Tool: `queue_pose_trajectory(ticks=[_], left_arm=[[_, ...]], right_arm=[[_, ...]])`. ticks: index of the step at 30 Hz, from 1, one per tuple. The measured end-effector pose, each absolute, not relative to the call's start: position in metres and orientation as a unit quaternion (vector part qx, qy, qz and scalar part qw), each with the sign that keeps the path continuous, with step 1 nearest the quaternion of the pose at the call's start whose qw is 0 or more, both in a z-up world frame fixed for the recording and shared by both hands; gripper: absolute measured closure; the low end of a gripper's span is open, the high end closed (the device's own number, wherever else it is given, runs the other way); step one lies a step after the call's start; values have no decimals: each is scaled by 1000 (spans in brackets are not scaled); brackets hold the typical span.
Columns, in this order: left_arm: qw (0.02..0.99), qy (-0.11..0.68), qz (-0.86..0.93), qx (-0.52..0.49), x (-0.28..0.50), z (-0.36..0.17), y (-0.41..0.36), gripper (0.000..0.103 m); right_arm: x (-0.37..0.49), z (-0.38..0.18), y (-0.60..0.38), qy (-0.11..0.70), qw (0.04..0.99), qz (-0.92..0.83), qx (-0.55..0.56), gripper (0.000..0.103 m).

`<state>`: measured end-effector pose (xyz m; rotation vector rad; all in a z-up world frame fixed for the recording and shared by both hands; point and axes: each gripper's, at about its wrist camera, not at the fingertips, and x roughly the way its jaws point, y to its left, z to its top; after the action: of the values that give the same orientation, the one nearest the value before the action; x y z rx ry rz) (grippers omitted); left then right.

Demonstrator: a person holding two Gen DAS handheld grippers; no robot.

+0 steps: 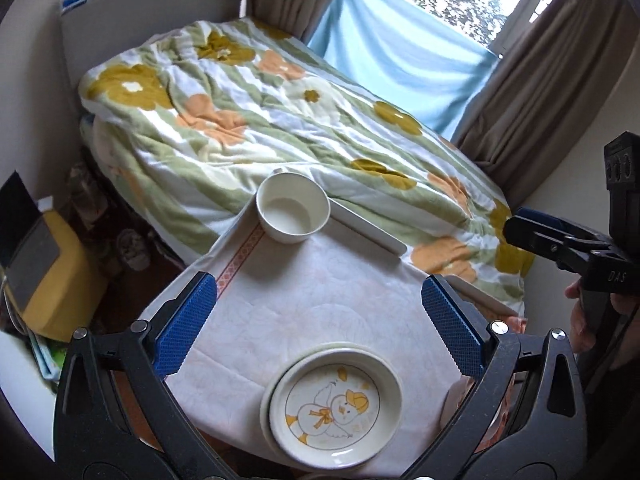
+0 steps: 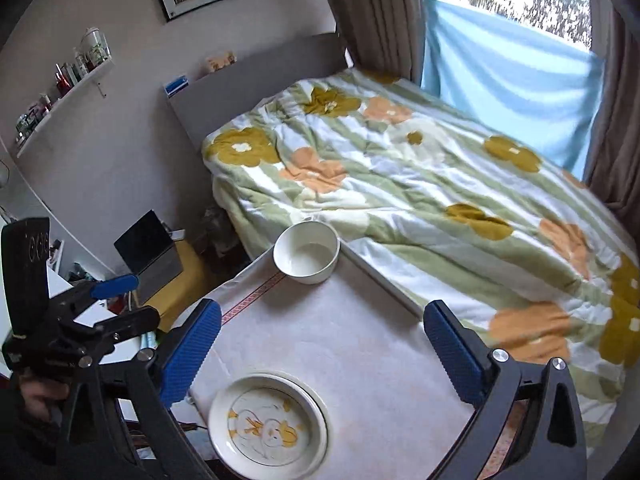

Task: Organize plates and bowls
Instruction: 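Grasp the rim of the small white bowl with both tools, then lift the white bowl with both tools and carry it over the cream bowl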

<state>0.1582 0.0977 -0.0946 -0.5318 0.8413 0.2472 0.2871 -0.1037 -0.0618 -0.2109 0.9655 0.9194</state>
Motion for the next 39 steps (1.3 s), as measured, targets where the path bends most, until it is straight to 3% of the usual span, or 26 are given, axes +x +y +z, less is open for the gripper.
queue_pose_trajectory(ticks=[3, 4, 7, 9, 12, 14, 18, 20, 23, 24, 25, 39], left_arm=[[857, 405, 123, -293, 186, -126, 124, 8], [851, 413, 123, -300, 199, -138, 133, 15], [830, 436, 125, -324, 233, -178, 157, 32], [822, 445, 125, -334, 252, -202, 170, 36], [809, 460, 125, -345, 277, -233, 184, 41], [799, 473, 121, -352, 291, -252, 191, 54], [788, 491, 112, -355, 310, -278, 198, 63], [785, 496, 111, -354, 317, -285, 199, 73], [785, 502, 124, -341, 321, -291, 201, 88], [787, 499, 126, -339, 322, -292, 202, 89], [789, 495, 126, -342, 321, -292, 205, 89], [820, 480, 130, -284, 313, -255, 182, 89]], right_arm=[[324, -96, -58, 487, 760, 415, -110, 3], [336, -110, -44, 501, 752, 413, -111, 5], [368, -155, -7, 536, 726, 417, -109, 21], [384, -181, 15, 555, 709, 420, -109, 35], [399, -220, 37, 579, 690, 418, -117, 44], [405, -240, 44, 592, 680, 419, -114, 51], [412, -267, 50, 611, 664, 417, -104, 68], [414, -272, 53, 614, 662, 417, -106, 69], [415, -279, 57, 616, 660, 415, -114, 81], [416, -280, 58, 616, 660, 414, -117, 89], [416, -281, 58, 614, 661, 414, -119, 89], [405, -264, 42, 591, 685, 414, -101, 90]])
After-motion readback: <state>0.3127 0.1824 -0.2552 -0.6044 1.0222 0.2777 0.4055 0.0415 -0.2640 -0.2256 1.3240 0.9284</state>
